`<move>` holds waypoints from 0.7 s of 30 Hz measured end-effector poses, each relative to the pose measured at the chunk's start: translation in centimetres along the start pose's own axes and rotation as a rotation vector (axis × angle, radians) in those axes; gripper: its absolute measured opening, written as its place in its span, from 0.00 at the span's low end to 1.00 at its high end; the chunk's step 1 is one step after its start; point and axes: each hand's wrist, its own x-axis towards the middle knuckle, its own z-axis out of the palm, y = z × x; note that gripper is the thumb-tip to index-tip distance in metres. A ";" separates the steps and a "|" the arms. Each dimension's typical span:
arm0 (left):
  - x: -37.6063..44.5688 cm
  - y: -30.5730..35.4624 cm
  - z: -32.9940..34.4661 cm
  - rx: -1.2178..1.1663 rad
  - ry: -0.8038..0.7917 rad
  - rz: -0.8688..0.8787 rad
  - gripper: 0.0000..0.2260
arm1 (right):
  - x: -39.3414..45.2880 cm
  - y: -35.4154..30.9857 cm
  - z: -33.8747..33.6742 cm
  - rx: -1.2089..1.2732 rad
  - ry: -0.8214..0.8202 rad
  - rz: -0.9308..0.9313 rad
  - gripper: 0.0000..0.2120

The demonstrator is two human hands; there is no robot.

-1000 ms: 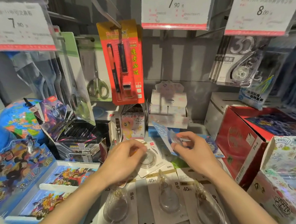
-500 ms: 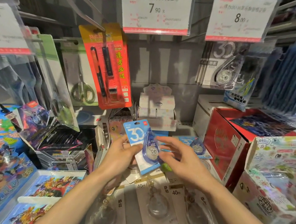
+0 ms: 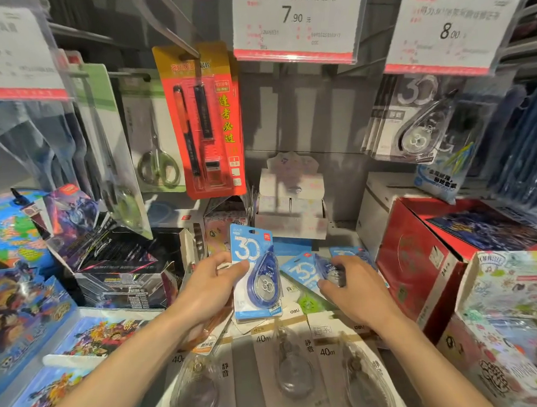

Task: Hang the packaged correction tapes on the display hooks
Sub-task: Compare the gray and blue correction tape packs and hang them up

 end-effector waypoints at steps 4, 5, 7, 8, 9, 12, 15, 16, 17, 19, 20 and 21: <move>0.2 -0.3 -0.1 -0.030 0.013 -0.011 0.08 | -0.6 -0.7 -0.9 0.272 0.062 0.030 0.29; 0.3 -0.3 -0.2 -0.037 0.011 -0.019 0.09 | -0.8 -1.0 -1.1 0.350 0.048 0.040 0.31; 0.3 -0.3 -0.1 -0.080 -0.007 -0.036 0.09 | -1.2 -1.6 -1.0 0.500 -0.007 0.041 0.34; 0.3 -0.3 0.1 -0.111 -0.022 -0.044 0.10 | -1.4 -2.0 -0.8 0.553 -0.033 0.028 0.34; 0.3 -0.2 0.2 -0.145 -0.035 -0.050 0.10 | -1.5 -2.4 -0.5 0.586 -0.050 0.013 0.33; 0.1 0.0 0.7 -0.236 -0.090 -0.062 0.10 | -1.7 -3.3 0.5 0.642 -0.064 -0.008 0.29; -0.4 0.3 0.6 -0.253 -0.177 -0.060 0.11 | -1.9 -3.6 1.1 0.691 -0.092 -0.013 0.28; -0.5 0.3 0.5 -0.250 -0.192 -0.058 0.13 | -2.0 -3.6 1.2 0.701 -0.098 -0.019 0.27; -0.6 0.3 0.5 -0.243 -0.195 -0.055 0.15 | -2.0 -3.7 1.4 0.712 -0.103 -0.026 0.26; -0.6 0.2 0.5 -0.228 -0.166 -0.044 0.19 | -1.9 -3.8 1.5 0.748 -0.117 -0.038 0.23; -0.5 0.1 0.5 -0.224 -0.145 -0.038 0.19 | -1.9 -3.8 1.5 0.764 -0.131 -0.036 0.22; -0.5 0.1 0.6 -0.224 -0.125 -0.034 0.19 | -1.9 -3.9 1.5 0.781 -0.147 -0.032 0.21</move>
